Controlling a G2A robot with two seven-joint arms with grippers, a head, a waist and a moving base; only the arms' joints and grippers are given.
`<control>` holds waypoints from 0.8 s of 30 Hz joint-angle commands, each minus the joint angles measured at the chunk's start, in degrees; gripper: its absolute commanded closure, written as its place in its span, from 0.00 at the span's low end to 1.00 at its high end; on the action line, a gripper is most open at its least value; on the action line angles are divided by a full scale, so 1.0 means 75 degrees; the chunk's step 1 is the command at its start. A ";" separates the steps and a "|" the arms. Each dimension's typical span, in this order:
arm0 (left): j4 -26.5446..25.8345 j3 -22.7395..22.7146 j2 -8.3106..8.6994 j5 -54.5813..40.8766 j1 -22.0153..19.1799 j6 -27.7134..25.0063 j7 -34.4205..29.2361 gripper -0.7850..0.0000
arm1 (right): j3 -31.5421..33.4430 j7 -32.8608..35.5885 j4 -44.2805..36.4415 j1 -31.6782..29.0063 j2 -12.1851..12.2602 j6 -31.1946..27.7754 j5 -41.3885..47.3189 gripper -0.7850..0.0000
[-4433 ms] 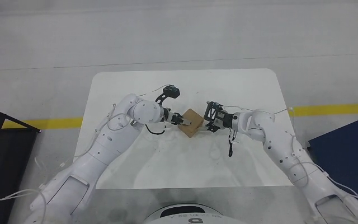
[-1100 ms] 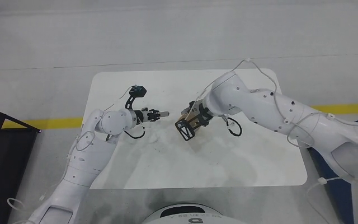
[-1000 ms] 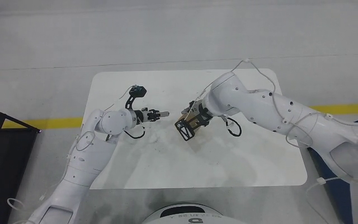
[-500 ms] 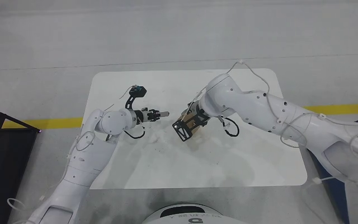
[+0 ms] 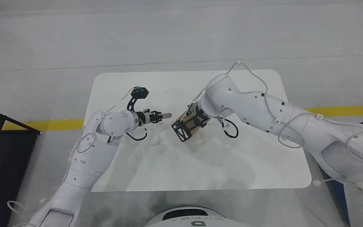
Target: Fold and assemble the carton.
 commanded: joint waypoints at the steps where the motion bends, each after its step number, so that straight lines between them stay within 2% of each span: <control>1: 0.0000 0.0000 0.0000 0.0000 0.0000 0.0000 0.0000 0.00 | 0.0000 0.0097 -0.0012 -0.0028 0.0002 0.0000 0.0016 0.42; 4: 0.0000 0.0000 0.0000 0.0000 0.0000 0.0000 0.0000 0.00 | 0.0000 0.0217 -0.0027 -0.0044 -0.0003 0.0000 0.0071 0.40; 6: 0.0026 0.0128 -0.0013 0.0094 0.0040 -0.0037 0.0127 0.00 | 0.0000 0.0316 -0.0056 -0.0048 -0.0008 0.0000 0.0069 0.33; 12: 0.0288 0.0562 -0.0102 0.0474 -0.0272 0.0275 0.0408 0.00 | 0.0000 0.0635 -0.0200 -0.0032 0.0031 0.0000 0.0244 0.26; 14: 0.0373 0.0707 -0.0144 0.0498 -0.0379 0.0364 0.0499 0.00 | 0.0000 0.0721 -0.0198 -0.0036 0.0055 0.0000 0.0250 0.27; 19: 0.0635 0.1130 -0.0227 0.0671 -0.0700 0.0316 0.0244 0.00 | 0.0000 0.0721 -0.0144 -0.0050 0.0073 0.0000 0.0189 0.38; 24: 0.0848 0.1379 -0.0299 0.0675 -0.0920 0.0298 0.0180 0.00 | 0.0000 0.0721 -0.0037 -0.0068 0.0029 0.0000 0.0129 0.42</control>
